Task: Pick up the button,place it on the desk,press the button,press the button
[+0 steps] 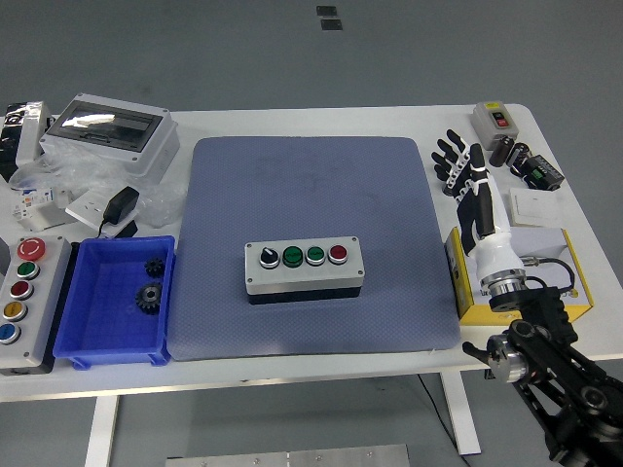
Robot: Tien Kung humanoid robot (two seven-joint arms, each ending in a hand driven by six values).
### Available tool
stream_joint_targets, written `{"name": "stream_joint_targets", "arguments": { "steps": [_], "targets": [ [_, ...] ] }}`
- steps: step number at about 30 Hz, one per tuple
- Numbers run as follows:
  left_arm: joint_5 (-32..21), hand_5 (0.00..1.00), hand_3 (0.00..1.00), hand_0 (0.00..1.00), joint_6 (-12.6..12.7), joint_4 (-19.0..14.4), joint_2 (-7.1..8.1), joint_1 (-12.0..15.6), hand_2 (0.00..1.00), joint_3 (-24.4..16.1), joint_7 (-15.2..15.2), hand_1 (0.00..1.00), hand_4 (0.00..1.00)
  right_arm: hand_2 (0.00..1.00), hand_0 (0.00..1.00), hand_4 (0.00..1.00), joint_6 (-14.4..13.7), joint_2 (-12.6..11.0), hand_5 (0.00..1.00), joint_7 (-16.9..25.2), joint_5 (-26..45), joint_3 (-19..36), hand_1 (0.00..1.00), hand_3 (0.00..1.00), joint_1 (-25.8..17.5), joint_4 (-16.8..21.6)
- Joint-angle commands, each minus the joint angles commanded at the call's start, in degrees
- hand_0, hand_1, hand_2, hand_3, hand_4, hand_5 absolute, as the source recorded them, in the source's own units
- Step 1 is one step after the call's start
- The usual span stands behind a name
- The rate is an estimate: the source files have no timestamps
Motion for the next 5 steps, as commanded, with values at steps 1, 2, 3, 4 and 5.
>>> {"name": "stream_joint_targets", "arguments": {
  "steps": [1,2,3,4,5],
  "targets": [
    [0.0,0.32,0.623,0.62,0.0,0.0,-0.01,0.0,0.565,0.0,0.0,0.618,0.681,0.913,0.903,0.998,0.0,0.0,0.998,0.0,0.0,0.1,0.887,0.936,0.0,0.0],
    [0.0,0.34,0.626,0.62,0.0,0.0,-0.03,0.1,0.566,0.0,0.0,0.617,0.69,0.905,0.9,0.998,0.0,0.0,0.998,0.0,-0.1,0.2,0.883,0.926,-0.1,0.1],
    [0.0,0.34,0.626,0.62,0.0,0.0,-0.04,0.1,0.566,-0.1,0.0,0.617,0.69,0.905,0.9,0.998,0.0,0.0,0.998,0.0,-0.1,0.3,0.883,0.926,-0.1,0.1],
    [0.1,0.34,0.626,0.62,0.0,0.0,-0.07,0.1,0.566,-0.2,-0.1,0.617,0.69,0.905,0.9,0.998,0.0,-0.1,0.998,-0.1,-0.2,0.4,0.883,0.926,-0.1,0.2],
    [0.2,0.34,0.626,0.62,0.0,0.0,-0.12,0.1,0.566,-0.3,-0.1,0.617,0.69,0.905,0.9,0.998,0.0,-0.1,0.998,-0.1,-0.2,0.6,0.883,0.926,-0.1,0.2]
  ]
}}
